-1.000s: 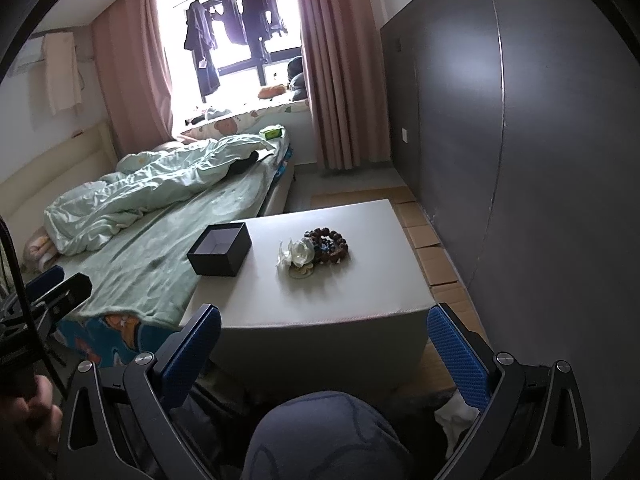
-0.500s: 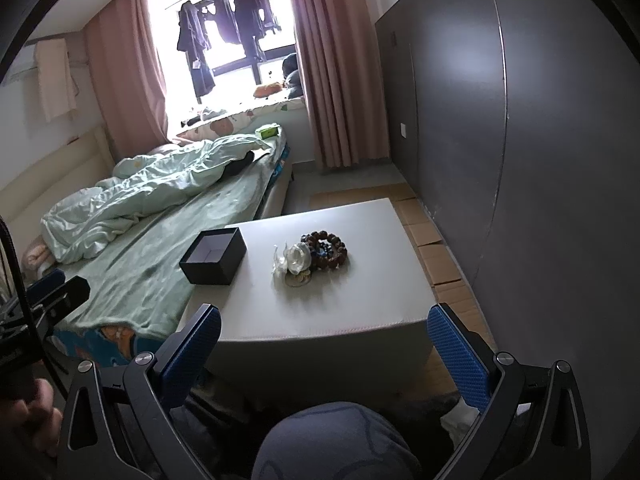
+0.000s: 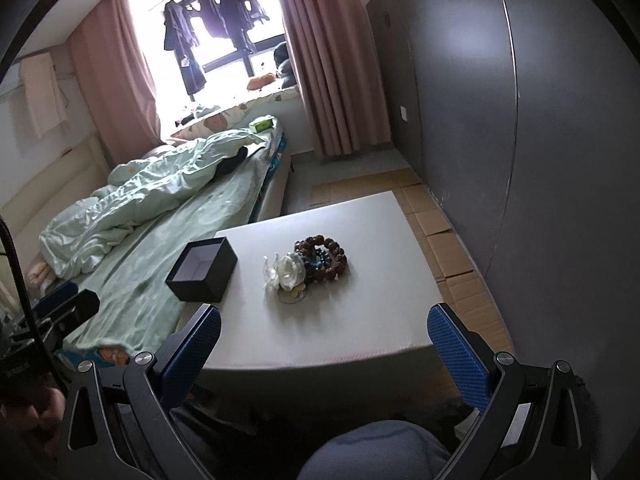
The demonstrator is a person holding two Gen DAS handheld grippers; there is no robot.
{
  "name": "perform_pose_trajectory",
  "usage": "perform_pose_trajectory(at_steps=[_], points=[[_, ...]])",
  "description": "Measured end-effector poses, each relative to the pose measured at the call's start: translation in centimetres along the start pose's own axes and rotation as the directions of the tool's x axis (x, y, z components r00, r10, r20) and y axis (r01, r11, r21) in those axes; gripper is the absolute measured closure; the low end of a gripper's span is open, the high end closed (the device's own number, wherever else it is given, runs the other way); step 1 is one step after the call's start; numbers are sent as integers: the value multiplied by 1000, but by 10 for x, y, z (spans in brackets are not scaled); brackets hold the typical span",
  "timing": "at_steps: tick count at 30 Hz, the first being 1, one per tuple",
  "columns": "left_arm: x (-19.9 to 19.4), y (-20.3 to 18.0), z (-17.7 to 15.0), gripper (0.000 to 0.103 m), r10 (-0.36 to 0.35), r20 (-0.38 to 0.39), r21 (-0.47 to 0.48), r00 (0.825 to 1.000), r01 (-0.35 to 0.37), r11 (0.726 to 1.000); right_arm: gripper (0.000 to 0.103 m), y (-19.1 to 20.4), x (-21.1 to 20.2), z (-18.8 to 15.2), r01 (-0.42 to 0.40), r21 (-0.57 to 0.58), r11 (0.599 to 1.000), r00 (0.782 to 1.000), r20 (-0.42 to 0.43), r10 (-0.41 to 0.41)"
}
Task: Organize jewelry
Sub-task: 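Move the left tool toward the clear plastic bag on the jewelry pile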
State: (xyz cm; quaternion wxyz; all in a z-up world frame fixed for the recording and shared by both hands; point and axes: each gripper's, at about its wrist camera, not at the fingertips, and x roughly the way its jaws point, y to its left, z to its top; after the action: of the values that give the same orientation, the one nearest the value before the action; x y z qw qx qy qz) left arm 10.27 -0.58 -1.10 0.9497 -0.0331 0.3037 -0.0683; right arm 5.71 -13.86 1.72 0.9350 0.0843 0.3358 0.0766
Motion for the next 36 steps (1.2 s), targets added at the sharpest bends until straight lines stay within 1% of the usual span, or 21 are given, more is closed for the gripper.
perform_pose_trajectory(at_steps=[5,10,12,16,22,25,27,30,31,32,34,35,36], points=[[30,4,13,0,-37,-35,-1,999,37,999,0,-10,28,14,-9,36,999,1000,-24,9],[61,9,22,3,-79,-76,-12,994,78,997,0,-16,56,26,-6,47,999,999,-54,8],[76,10,24,10,-100,-100,-24,990,98,995,0,-20,71,28,-6,59,998,997,-72,10],[103,10,25,13,-122,-140,-36,983,118,992,0,-29,95,31,-9,82,997,995,-97,17],[144,2,22,13,-152,-202,-23,968,150,988,1,-38,127,29,-11,113,994,993,-117,25],[166,-2,21,13,-159,-231,-7,960,161,987,1,-44,141,31,-38,158,987,993,-104,55],[181,-6,20,13,-165,-252,4,954,171,985,1,-50,150,32,-22,184,983,995,-95,40],[204,-9,15,13,-165,-288,24,943,180,983,1,-57,158,28,12,192,981,995,-97,7],[212,-10,12,13,-164,-302,31,939,182,983,1,-60,161,26,18,205,979,994,-106,4],[218,-10,9,13,-160,-312,36,936,180,983,1,-64,166,24,10,235,972,993,-117,19],[231,-8,3,15,-160,-337,28,928,179,983,1,-69,170,25,-8,264,964,993,-114,39],[235,-7,1,18,-165,-343,22,925,183,983,1,-69,171,25,1,262,965,993,-113,30],[240,-6,0,18,-163,-350,19,923,181,983,1,-69,174,26,10,255,967,993,-116,20]])
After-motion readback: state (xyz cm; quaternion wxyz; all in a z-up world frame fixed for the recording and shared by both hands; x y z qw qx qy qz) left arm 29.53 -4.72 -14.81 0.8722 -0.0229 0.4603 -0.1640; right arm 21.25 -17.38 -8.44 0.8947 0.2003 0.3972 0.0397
